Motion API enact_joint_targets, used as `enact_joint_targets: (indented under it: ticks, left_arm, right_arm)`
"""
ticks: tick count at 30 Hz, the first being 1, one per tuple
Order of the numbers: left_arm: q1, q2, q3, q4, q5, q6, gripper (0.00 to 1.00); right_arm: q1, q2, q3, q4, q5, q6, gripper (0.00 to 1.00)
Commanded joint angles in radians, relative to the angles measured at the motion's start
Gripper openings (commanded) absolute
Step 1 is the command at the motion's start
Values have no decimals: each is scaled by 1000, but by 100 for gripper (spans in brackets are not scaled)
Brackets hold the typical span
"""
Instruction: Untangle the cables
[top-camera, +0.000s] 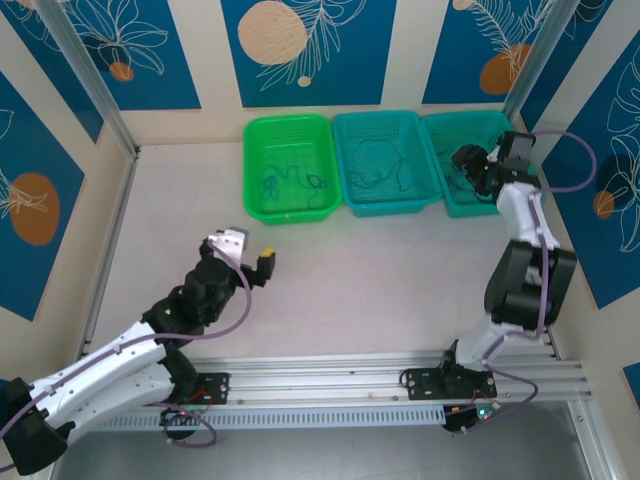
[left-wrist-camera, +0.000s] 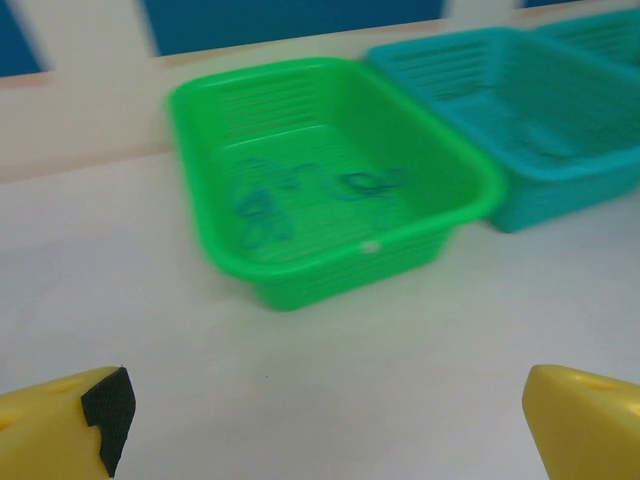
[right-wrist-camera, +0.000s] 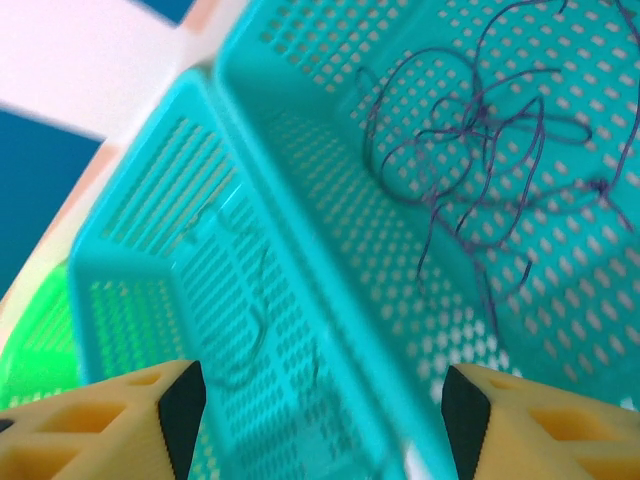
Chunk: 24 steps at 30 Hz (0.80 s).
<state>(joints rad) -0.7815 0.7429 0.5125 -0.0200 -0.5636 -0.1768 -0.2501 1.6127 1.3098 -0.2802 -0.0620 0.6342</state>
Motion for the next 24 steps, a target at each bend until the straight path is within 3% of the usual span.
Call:
enact_joint_targets:
  ticks: [1, 4, 8, 11, 13, 16, 21, 23, 24]
  left_arm:
    - [109, 6, -28, -19, -157, -10, 100]
    - [226, 22, -57, 30, -146, 14, 100]
    - [319, 93, -118, 196, -126, 139, 100]
    - [375, 201, -124, 278, -63, 175, 100]
    - [402, 279, -129, 347, -6, 205, 100]
    - [427, 387, -170, 547, 63, 257, 100]
    - [561, 567, -174, 726, 232, 222, 100]
    - [598, 624, -141, 752, 289, 251, 100]
    - [613, 657, -134, 783, 315, 265, 100]
  right_arm:
    - [55, -226, -201, 75, 50, -83, 66]
    - [145, -432, -426, 137, 191, -189, 66]
    - [290, -667, -751, 368, 396, -425, 66]
    - [317, -724, -938, 576, 468, -487, 78]
    - [290, -674, -993, 669, 443, -456, 83]
    - [230, -502, -1027, 844, 351, -421, 84]
    - [213, -211, -939, 1060, 221, -453, 86]
    - [251, -58, -923, 1206, 150, -529, 100]
    - [274, -88, -917, 1127, 183, -552, 99]
